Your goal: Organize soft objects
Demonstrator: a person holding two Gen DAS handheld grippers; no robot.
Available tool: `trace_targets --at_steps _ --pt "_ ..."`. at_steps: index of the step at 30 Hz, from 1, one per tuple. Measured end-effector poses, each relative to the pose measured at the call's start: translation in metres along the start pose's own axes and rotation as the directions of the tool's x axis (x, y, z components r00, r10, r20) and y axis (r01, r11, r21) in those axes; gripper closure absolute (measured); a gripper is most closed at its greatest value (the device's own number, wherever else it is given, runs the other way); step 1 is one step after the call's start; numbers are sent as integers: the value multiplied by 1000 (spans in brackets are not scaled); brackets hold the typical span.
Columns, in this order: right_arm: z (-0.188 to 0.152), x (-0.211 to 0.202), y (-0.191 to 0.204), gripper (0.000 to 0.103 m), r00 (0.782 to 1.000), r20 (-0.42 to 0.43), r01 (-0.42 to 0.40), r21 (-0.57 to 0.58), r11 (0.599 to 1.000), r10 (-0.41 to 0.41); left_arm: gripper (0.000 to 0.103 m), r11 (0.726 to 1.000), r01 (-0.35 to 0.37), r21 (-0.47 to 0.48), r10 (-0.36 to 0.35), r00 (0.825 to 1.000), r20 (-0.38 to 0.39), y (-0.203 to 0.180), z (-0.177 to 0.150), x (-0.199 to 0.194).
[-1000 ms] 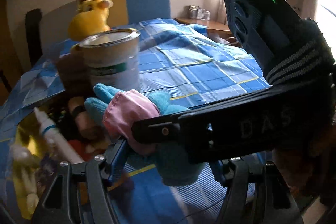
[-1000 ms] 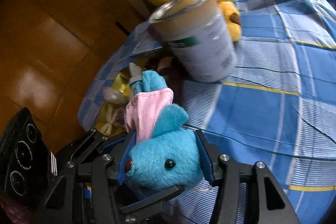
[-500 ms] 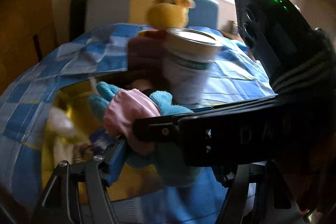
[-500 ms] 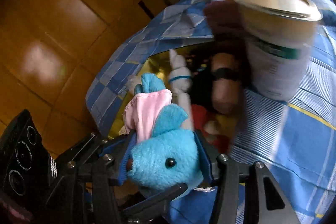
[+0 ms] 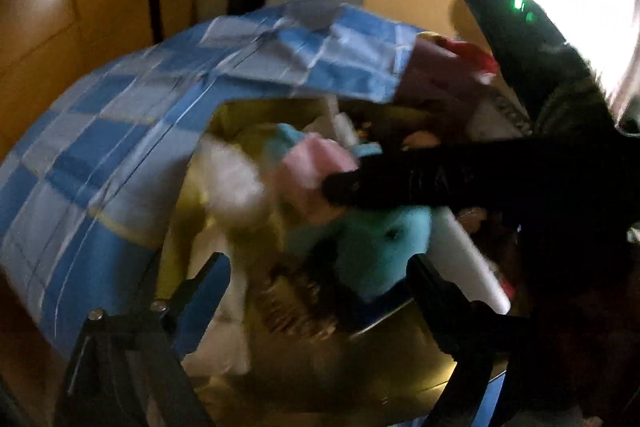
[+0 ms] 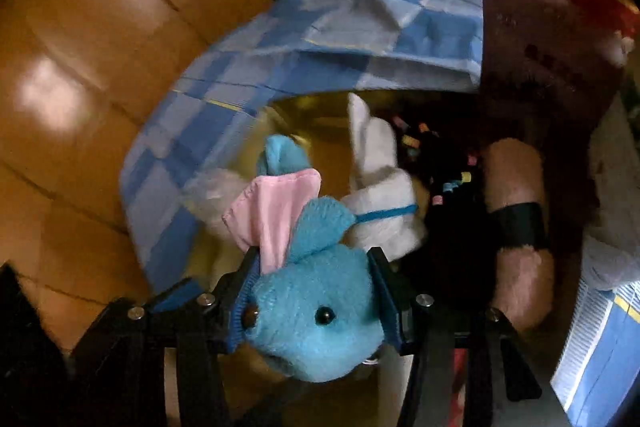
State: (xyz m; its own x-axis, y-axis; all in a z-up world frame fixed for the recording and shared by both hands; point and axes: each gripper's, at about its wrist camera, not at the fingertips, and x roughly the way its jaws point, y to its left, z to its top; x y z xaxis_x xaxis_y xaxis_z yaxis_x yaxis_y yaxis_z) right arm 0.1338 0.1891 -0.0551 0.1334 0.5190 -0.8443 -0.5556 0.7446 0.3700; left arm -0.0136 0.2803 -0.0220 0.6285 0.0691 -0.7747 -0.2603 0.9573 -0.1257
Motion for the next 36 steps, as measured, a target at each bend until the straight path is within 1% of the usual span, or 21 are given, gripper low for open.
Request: trace_targets --at_steps 3,5,9,11,15,21,25,30,32,36 --pt "1 7 -8 50 1000 -6 -16 37 999 16 9 998 -20 -51 20 1000 0 14 -11 -7" --pt "0 7 -9 45 1000 -7 -24 34 999 25 8 996 -30 -81 31 999 13 21 -15 -11" --pt "-4 3 -15 41 999 -4 -46 68 997 47 4 994 -38 -106 42 998 36 23 -14 -20" --pt "-4 2 -13 39 999 1 -39 65 997 39 1 993 -45 -109 50 998 47 21 -12 -25" --pt "-10 -8 -10 36 1000 27 -4 42 999 3 0 992 -54 -116 61 996 61 18 -7 -31" --pt "-21 -33 -2 33 992 122 43 4 999 -43 0 990 -97 -106 106 991 85 11 -10 -43" --pt "-33 -52 2 33 980 179 96 -25 995 -90 0 989 -115 -92 124 988 94 4 -15 -49" --pt "-50 -67 0 33 965 221 152 -25 988 -143 0 991 -102 -88 112 987 113 -2 -20 -56" --pt "-58 -72 -2 32 955 240 182 -17 983 -173 0 991 -104 -89 114 986 120 -4 -21 -59" --pt "-74 -82 -7 32 928 279 257 3 966 -248 0 989 -109 -95 122 983 138 -8 -22 -65"
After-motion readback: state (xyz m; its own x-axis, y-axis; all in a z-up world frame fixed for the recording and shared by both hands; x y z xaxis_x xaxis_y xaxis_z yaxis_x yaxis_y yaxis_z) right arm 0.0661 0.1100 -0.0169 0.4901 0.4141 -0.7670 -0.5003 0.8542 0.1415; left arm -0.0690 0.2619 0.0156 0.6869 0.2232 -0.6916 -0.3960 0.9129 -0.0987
